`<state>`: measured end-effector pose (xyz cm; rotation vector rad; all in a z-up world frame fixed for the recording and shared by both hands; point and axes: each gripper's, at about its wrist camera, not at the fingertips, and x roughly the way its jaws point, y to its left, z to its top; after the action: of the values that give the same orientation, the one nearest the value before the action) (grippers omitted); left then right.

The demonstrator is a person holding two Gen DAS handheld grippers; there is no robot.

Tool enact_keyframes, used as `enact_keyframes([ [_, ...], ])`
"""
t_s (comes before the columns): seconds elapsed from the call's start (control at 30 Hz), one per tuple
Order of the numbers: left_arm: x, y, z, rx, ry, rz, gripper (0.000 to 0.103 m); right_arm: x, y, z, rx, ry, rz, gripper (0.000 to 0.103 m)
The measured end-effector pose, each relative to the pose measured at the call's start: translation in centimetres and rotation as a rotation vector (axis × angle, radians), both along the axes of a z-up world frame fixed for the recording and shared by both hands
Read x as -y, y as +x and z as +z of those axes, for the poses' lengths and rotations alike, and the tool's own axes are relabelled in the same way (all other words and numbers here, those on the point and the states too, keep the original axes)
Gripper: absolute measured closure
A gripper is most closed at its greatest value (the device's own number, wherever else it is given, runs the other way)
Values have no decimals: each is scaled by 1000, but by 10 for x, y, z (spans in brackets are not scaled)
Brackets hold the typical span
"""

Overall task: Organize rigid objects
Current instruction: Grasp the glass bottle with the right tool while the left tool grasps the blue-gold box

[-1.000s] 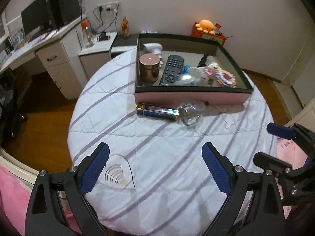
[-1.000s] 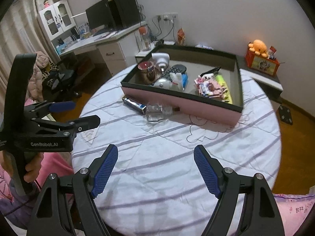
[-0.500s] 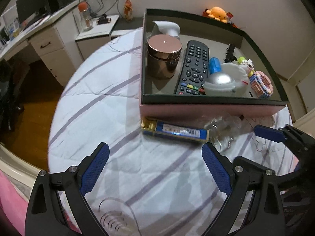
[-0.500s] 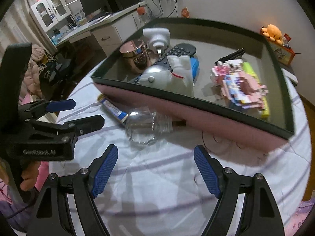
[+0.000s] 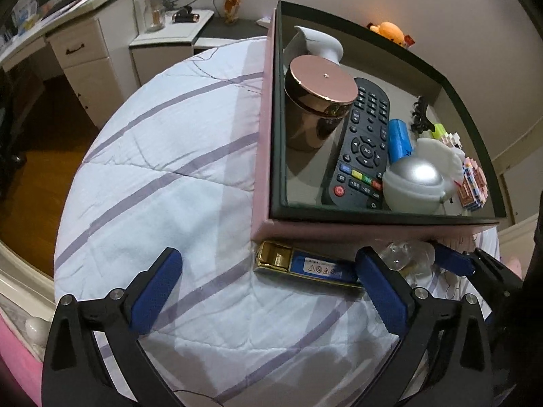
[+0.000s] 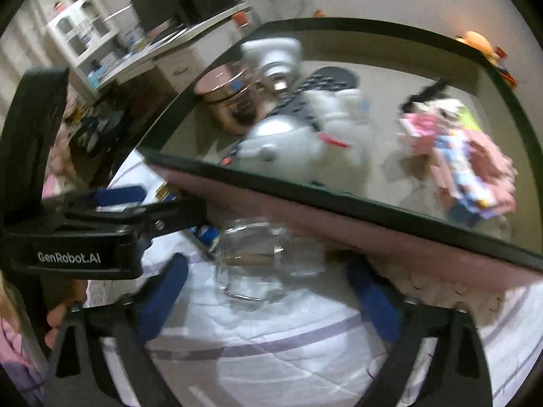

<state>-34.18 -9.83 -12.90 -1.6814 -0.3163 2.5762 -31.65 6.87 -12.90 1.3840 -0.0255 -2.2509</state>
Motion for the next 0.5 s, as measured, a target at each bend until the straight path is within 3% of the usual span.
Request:
enact_keyframes([
  [0.1, -2, -1, -2, 3, 1, 33, 0, -15, -3, 1, 19, -70, 1, 28],
  [0.37, -11, -7, -3, 53, 10, 51, 2, -25, 13, 9, 5, -43, 38, 28],
  [0.43, -16, -4, 0, 26, 30, -2, 17, -33, 15, 10, -2, -30, 21, 28],
  [0.47, -17, -3, 3, 20, 57, -18, 33, -37, 15, 9, -1, -29, 13, 28],
  [0.5, -16, -3, 3, 26, 50, -10, 58, -42, 15, 9, 2, -33, 4, 28],
])
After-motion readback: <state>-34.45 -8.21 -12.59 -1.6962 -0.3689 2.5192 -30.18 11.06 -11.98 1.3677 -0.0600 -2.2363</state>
